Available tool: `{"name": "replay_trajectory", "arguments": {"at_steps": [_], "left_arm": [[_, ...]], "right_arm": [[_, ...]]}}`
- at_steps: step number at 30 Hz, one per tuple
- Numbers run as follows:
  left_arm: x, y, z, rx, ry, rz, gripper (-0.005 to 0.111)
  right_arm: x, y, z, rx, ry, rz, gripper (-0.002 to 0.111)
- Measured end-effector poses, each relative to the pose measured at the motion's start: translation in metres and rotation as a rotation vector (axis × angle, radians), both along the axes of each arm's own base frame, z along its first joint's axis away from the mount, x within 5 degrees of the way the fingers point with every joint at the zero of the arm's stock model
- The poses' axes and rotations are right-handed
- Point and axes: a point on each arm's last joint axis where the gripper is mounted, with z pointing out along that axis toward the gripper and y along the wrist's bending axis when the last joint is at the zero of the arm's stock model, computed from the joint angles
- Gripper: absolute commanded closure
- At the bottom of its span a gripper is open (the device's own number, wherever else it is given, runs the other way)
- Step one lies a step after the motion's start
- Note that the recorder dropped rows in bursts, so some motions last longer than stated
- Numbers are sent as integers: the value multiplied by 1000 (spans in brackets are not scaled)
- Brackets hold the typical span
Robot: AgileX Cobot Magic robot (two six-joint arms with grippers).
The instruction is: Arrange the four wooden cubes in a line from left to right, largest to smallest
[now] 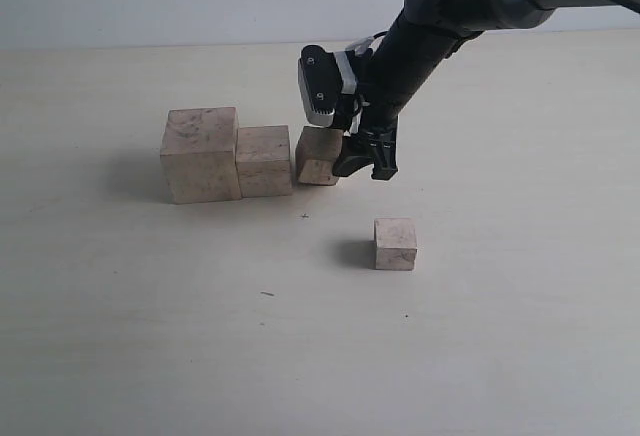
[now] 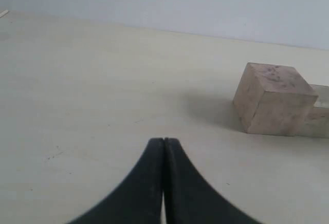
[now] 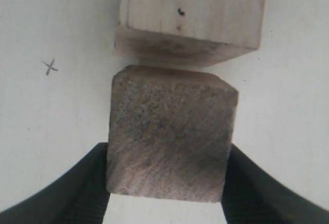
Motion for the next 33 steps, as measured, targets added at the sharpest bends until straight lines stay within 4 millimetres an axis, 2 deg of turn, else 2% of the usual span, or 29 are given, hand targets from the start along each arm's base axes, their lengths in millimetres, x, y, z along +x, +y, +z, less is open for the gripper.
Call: {"name": "replay_trajectory", "arguments": {"at_steps": [6, 10, 11, 13, 18, 22, 27, 31, 33], "left_arm": [[0, 0, 0, 0, 0, 0, 107], [0, 0, 0, 0, 0, 0, 107], [0, 0, 0, 0, 0, 0, 107], [0, 0, 0, 0, 0, 0, 107], [0, 0, 0, 0, 0, 0, 107], [0, 0, 0, 0, 0, 0, 107], [0, 0, 0, 0, 0, 0, 107], [0, 0, 0, 0, 0, 0, 107], [0, 0, 0, 0, 0, 0, 107]], "right_arm": [[0, 0, -1, 5, 0, -3, 106], [0, 0, -1, 5, 22, -34, 82], [-1, 0, -1, 4, 28, -37, 71], [-1, 0, -1, 3, 36, -43, 56], [-1, 0, -1, 4, 37, -47, 40], [-1, 0, 1, 6, 36, -54, 39], [-1, -1, 21, 22, 24, -120, 39], [-1, -7, 41, 10, 24, -253, 39], [0, -10, 43, -11, 21, -304, 39]]}}
